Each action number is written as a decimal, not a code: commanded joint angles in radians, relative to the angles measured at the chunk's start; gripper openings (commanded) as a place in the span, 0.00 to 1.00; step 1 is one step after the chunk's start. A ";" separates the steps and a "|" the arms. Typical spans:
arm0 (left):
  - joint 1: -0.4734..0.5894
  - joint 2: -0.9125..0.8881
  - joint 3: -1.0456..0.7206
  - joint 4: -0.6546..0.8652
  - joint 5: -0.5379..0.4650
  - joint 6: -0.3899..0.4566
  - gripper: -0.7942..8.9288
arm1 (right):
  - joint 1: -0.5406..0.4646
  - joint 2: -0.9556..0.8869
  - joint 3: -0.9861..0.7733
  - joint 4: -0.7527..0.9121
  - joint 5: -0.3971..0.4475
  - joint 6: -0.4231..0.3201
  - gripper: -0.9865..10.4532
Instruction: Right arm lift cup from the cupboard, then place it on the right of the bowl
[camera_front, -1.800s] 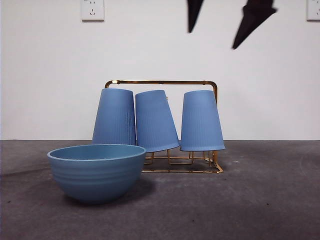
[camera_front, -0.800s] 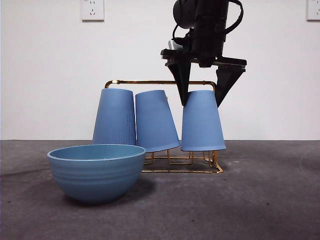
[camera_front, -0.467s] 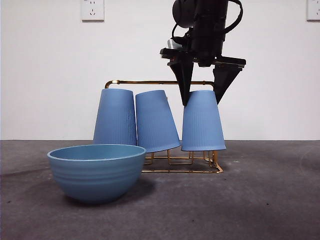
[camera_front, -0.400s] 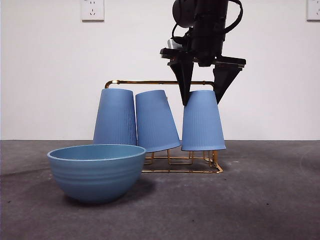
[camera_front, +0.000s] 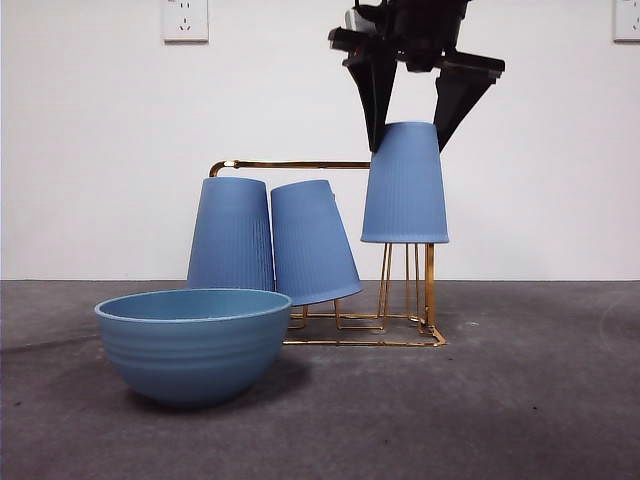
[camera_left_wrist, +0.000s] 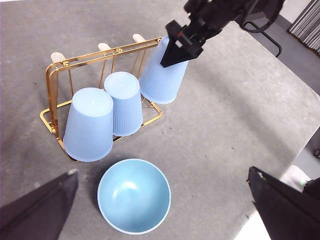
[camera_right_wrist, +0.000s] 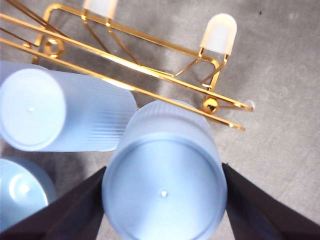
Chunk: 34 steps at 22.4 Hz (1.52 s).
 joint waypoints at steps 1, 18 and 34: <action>-0.004 0.008 0.017 0.012 0.006 -0.002 0.66 | 0.019 -0.020 0.031 -0.076 -0.002 0.004 0.28; -0.004 0.039 0.016 0.007 0.006 -0.003 0.66 | 0.104 -0.254 -0.071 -0.077 0.066 0.006 0.28; -0.023 0.072 -0.040 -0.011 0.010 -0.027 0.66 | 0.108 -0.852 -0.970 0.569 -0.190 0.021 0.25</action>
